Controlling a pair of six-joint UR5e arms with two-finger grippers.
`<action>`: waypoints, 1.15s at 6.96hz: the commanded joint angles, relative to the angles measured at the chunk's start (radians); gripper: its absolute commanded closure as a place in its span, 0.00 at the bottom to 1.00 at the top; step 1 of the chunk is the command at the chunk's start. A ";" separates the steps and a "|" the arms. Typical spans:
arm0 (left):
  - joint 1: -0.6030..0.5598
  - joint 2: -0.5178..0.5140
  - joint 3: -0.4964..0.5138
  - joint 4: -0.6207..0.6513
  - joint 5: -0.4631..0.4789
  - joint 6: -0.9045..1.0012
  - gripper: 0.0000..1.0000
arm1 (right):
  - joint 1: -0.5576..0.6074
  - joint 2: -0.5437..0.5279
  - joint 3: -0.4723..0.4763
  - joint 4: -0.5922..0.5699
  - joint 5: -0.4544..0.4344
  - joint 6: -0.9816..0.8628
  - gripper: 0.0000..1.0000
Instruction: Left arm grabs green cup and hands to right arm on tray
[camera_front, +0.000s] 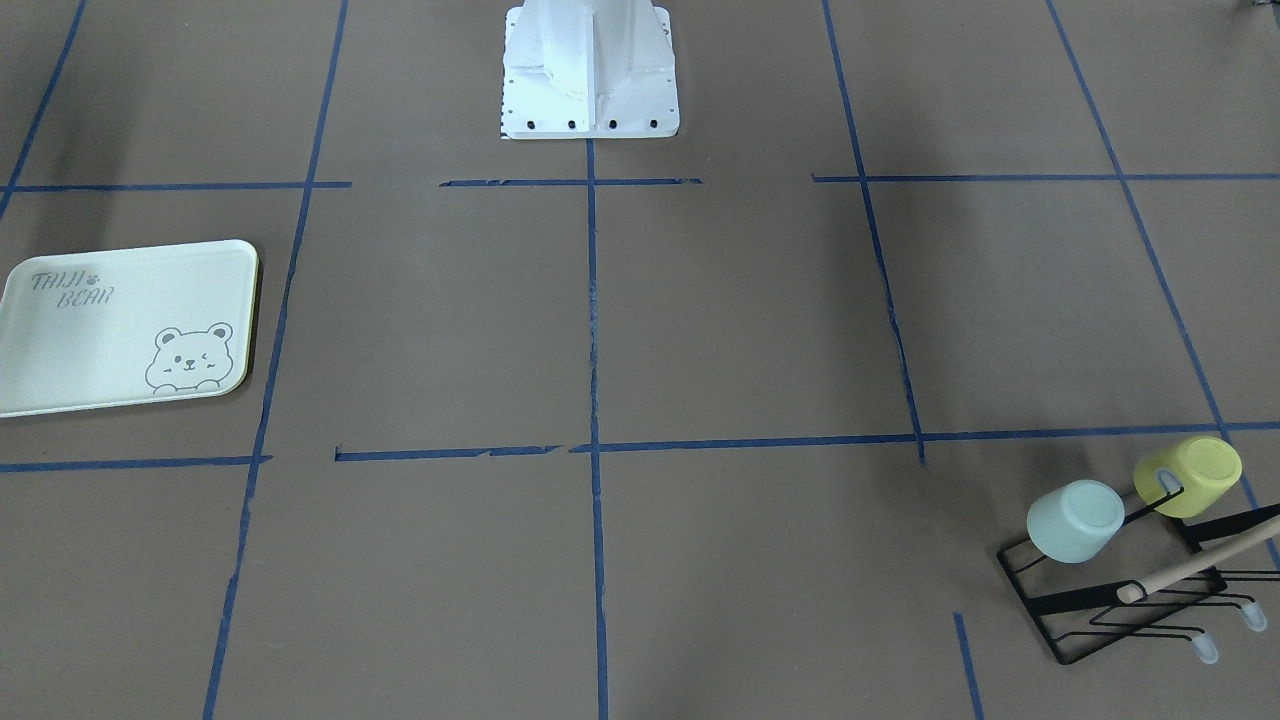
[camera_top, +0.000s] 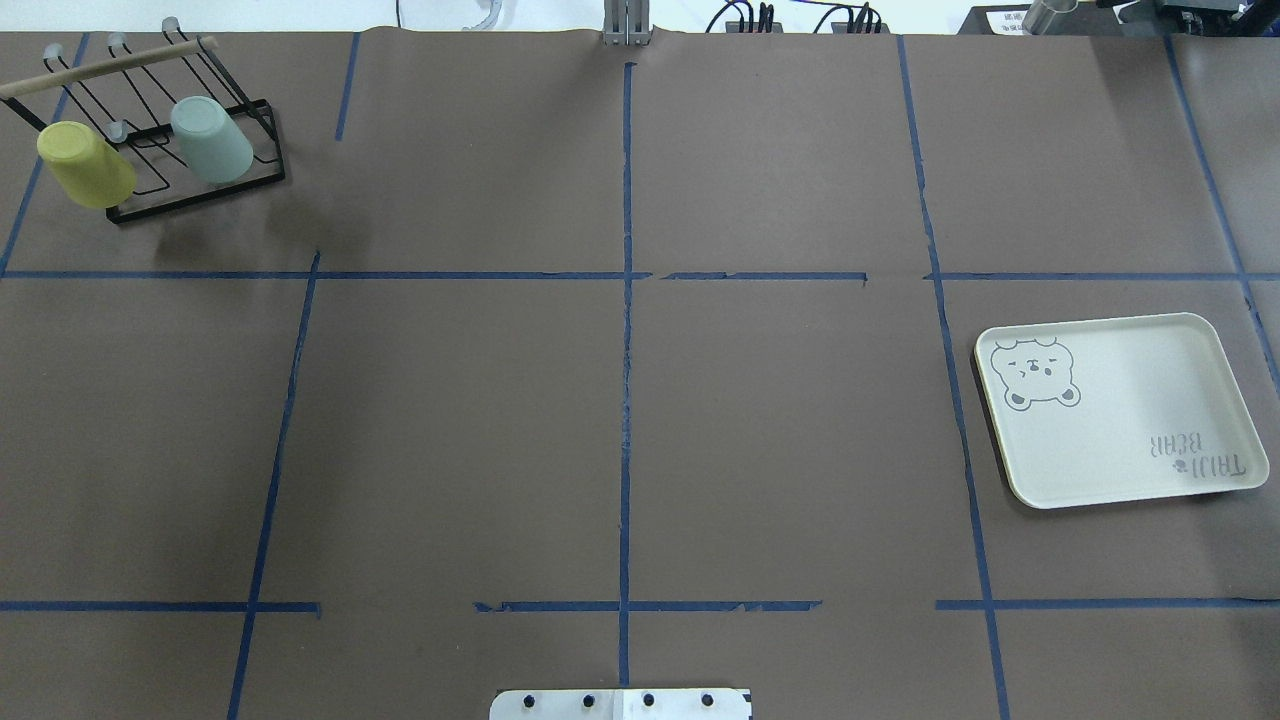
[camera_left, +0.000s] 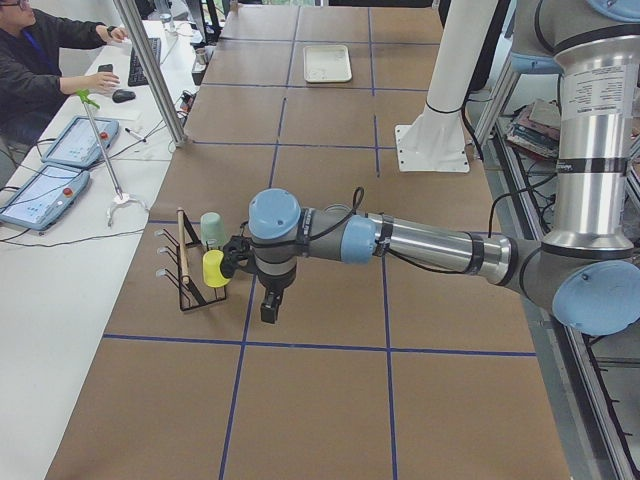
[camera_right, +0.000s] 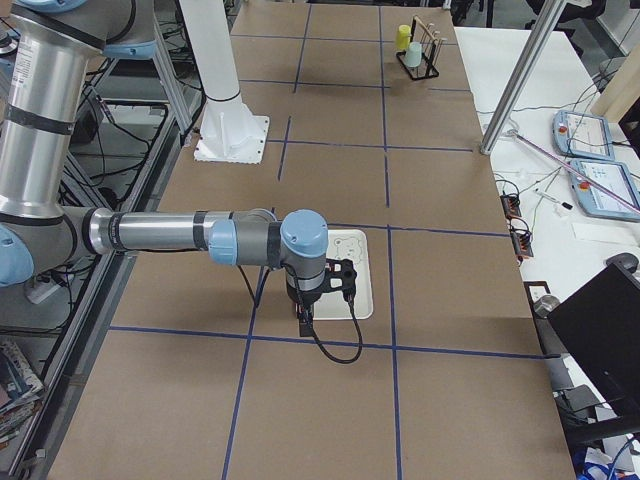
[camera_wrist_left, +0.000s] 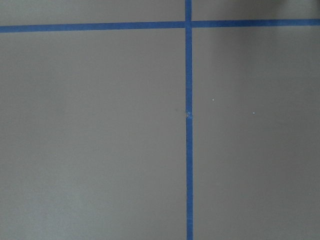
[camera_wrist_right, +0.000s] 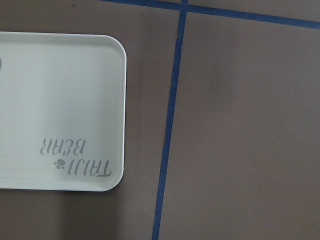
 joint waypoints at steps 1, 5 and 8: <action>0.027 -0.063 -0.002 -0.135 0.005 -0.234 0.00 | 0.000 0.004 0.001 0.000 0.001 0.000 0.00; 0.335 -0.119 -0.011 -0.550 0.332 -0.862 0.00 | 0.000 0.004 0.001 0.000 0.009 0.000 0.00; 0.607 -0.235 0.019 -0.548 0.836 -1.141 0.00 | 0.000 0.004 -0.001 0.000 0.009 0.000 0.00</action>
